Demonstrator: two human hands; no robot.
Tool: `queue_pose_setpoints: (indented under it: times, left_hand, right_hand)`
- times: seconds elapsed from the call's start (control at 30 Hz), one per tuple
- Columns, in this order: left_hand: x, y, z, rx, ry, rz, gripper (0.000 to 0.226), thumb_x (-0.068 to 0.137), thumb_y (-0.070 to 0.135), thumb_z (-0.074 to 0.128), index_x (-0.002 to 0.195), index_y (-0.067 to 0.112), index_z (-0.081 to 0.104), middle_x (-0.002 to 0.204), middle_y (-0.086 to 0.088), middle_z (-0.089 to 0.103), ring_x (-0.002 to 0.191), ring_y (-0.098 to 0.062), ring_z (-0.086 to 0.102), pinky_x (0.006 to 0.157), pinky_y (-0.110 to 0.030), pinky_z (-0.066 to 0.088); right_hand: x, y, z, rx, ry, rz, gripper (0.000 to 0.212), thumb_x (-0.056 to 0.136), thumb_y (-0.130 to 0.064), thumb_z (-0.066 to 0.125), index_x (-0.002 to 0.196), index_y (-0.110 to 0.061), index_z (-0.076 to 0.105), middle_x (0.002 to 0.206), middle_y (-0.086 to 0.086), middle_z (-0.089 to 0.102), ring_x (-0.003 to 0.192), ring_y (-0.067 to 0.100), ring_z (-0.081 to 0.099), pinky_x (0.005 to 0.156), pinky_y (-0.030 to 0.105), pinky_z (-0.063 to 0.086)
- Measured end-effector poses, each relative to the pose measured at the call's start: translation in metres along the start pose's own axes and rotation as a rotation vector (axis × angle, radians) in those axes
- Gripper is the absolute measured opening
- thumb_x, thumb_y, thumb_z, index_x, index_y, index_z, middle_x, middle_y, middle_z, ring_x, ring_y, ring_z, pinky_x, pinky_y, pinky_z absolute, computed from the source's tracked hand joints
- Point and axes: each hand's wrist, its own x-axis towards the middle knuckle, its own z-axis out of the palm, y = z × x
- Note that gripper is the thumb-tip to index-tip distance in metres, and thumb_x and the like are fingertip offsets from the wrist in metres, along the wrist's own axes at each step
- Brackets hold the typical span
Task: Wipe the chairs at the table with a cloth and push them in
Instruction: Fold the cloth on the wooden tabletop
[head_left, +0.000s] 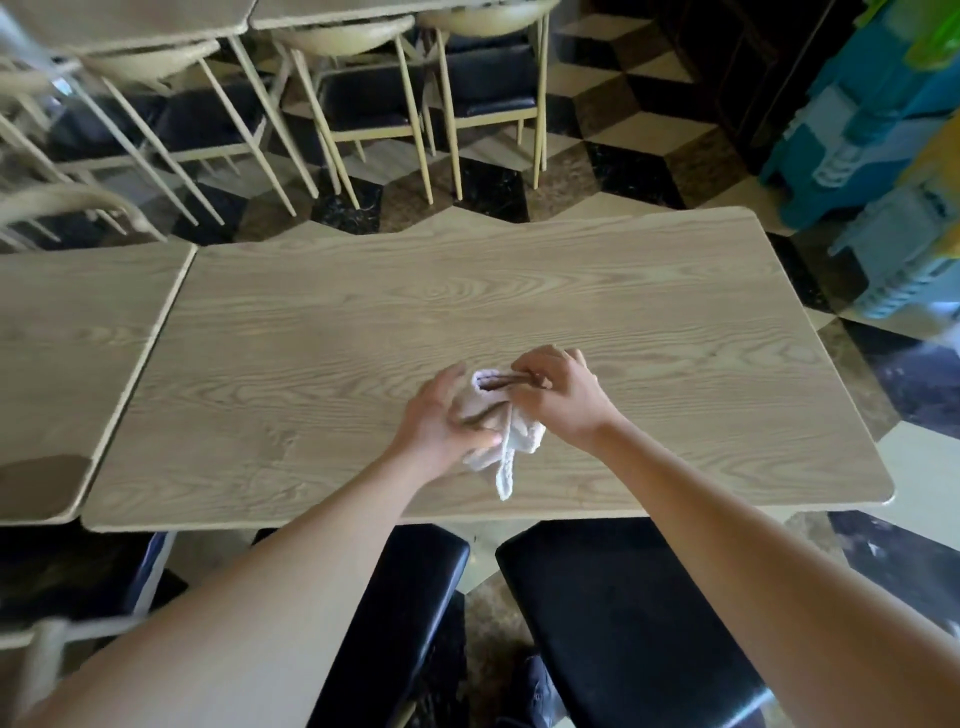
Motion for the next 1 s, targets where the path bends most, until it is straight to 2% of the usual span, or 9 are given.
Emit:
queue_pose_setpoints:
  times: [0.1,0.2,0.3,0.37,0.43,0.57,0.67,0.83,1.0]
  left_hand:
    - [-0.016,-0.012,-0.029,-0.074,-0.129,0.016,0.048,0.061,0.033,0.085,0.106,0.033,0.071,0.096,0.015,0.076,0.093,-0.010,0.071,0.076,-0.027,0.049]
    - [-0.039,-0.022,-0.054,-0.148,-0.149,0.065,0.029,0.066,0.037,0.079,0.094,0.035,0.074,0.080,0.016,0.075,0.074,-0.002,0.069,0.065,-0.019,0.048]
    - [-0.058,-0.036,-0.074,-0.233,-0.150,0.092,0.014,0.076,0.041,0.076,0.085,0.031,0.074,0.064,0.009,0.063,0.057,-0.009,0.056,0.053,-0.018,0.041]
    - [-0.073,-0.045,-0.090,-0.341,-0.135,0.026,0.022,0.079,0.054,0.077,0.080,0.032,0.075,0.068,0.013,0.068,0.060,-0.005,0.062,0.057,-0.016,0.045]
    - [-0.088,-0.055,-0.104,-0.352,-0.148,-0.020,0.036,0.075,0.076,0.064,0.085,0.043,0.074,0.076,0.025,0.072,0.068,0.007,0.066,0.057,-0.011,0.047]
    - [-0.112,-0.075,-0.119,-0.356,-0.157,-0.017,0.038,0.077,0.076,0.061,0.096,0.047,0.074,0.098,0.019,0.076,0.091,-0.002,0.071,0.076,-0.024,0.054]
    - [-0.125,-0.081,-0.130,-0.370,-0.127,0.007,0.043,0.076,0.066,0.068,0.102,0.033,0.075,0.098,0.011,0.077,0.093,-0.009,0.073,0.085,-0.033,0.056]
    - [-0.144,-0.070,-0.154,-0.382,0.029,0.066,0.024,0.066,0.077,0.063,0.078,0.057,0.068,0.071,0.033,0.066,0.069,0.012,0.060,0.063,-0.008,0.044]
    - [-0.151,-0.062,-0.169,-0.538,0.019,0.202,0.059,0.072,0.072,0.062,0.094,0.018,0.071,0.079,0.001,0.066,0.077,-0.018,0.059,0.073,-0.036,0.040]
  right_hand:
    - [-0.010,-0.035,0.003,0.155,-0.105,-0.012,0.030,0.068,-0.035,0.052,0.076,-0.008,0.061,0.070,-0.001,0.059,0.070,0.016,0.052,0.064,0.032,0.041]
    - [-0.021,-0.063,0.014,0.137,-0.119,-0.108,0.028,0.071,-0.033,0.052,0.081,-0.008,0.061,0.068,-0.003,0.057,0.062,0.010,0.048,0.058,0.028,0.038]
    - [-0.028,-0.075,0.025,0.130,-0.198,-0.165,0.023,0.075,-0.034,0.060,0.091,-0.019,0.064,0.077,-0.008,0.063,0.062,0.000,0.053,0.057,0.016,0.041]
    - [-0.035,-0.077,0.035,0.283,-0.286,-0.056,0.042,0.074,-0.042,0.074,0.110,-0.024,0.063,0.097,-0.007,0.070,0.083,-0.001,0.065,0.073,0.016,0.050]
    - [-0.045,-0.074,0.050,0.442,-0.354,0.106,0.068,0.068,-0.047,0.082,0.124,-0.017,0.059,0.116,0.004,0.068,0.105,0.018,0.067,0.096,0.036,0.052]
    - [-0.066,-0.070,0.087,0.566,-0.458,0.213,0.078,0.069,-0.052,0.085,0.128,-0.010,0.057,0.119,0.011,0.067,0.111,0.030,0.065,0.111,0.057,0.041]
    - [-0.080,-0.079,0.107,0.695,-0.427,0.278,0.085,0.062,-0.055,0.090,0.133,-0.023,0.055,0.128,0.001,0.069,0.119,0.022,0.066,0.106,0.052,0.044]
    - [-0.092,-0.106,0.120,0.722,-0.269,0.225,0.073,0.059,-0.021,0.083,0.126,-0.015,0.057,0.121,0.007,0.069,0.117,0.024,0.066,0.106,0.051,0.045]
    - [-0.104,-0.110,0.120,0.759,-0.246,0.163,0.058,0.070,0.004,0.065,0.125,-0.015,0.057,0.113,0.008,0.069,0.104,0.023,0.070,0.079,0.033,0.058]
